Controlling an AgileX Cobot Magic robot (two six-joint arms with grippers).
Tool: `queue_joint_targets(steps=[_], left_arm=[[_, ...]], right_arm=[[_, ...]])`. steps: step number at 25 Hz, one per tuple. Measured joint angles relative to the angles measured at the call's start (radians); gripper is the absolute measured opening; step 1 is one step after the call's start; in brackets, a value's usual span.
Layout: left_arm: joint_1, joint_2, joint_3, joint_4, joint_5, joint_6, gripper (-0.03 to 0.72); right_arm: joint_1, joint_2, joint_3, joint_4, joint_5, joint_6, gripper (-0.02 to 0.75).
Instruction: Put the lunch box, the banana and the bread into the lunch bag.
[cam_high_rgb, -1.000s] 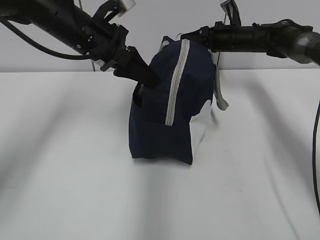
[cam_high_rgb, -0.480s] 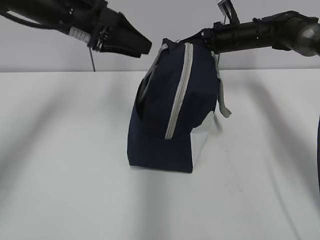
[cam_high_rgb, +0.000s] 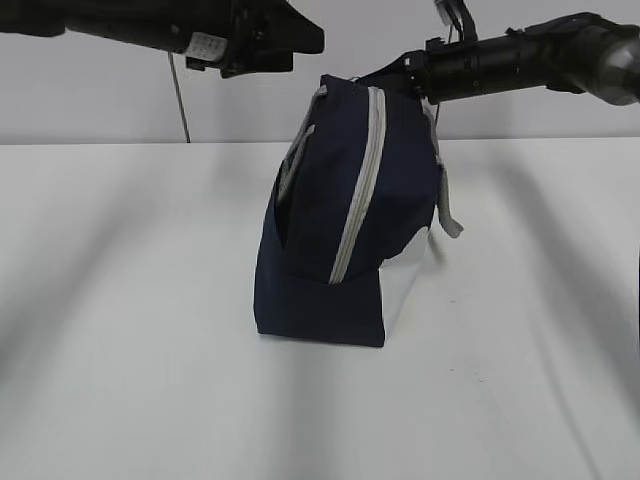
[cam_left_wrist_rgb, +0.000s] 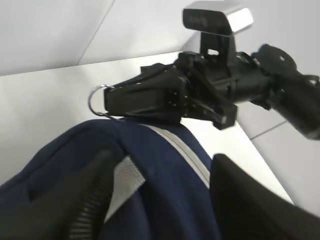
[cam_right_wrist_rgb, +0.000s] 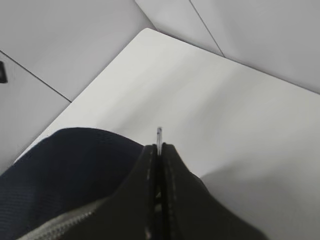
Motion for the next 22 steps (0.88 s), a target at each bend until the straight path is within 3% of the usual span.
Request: queue_joint_targets(steps=[11,22], left_arm=[[-0.043,0.12,0.001,-0.192,-0.146,0.033,0.439],[-0.091,0.136,0.001,-0.221,-0.236,0.043,0.426]], right_arm=[[0.0,-0.002,0.0,-0.001,0.0,0.0,-0.016],[0.0,-0.002,0.0,-0.001,0.0,0.001,-0.016]])
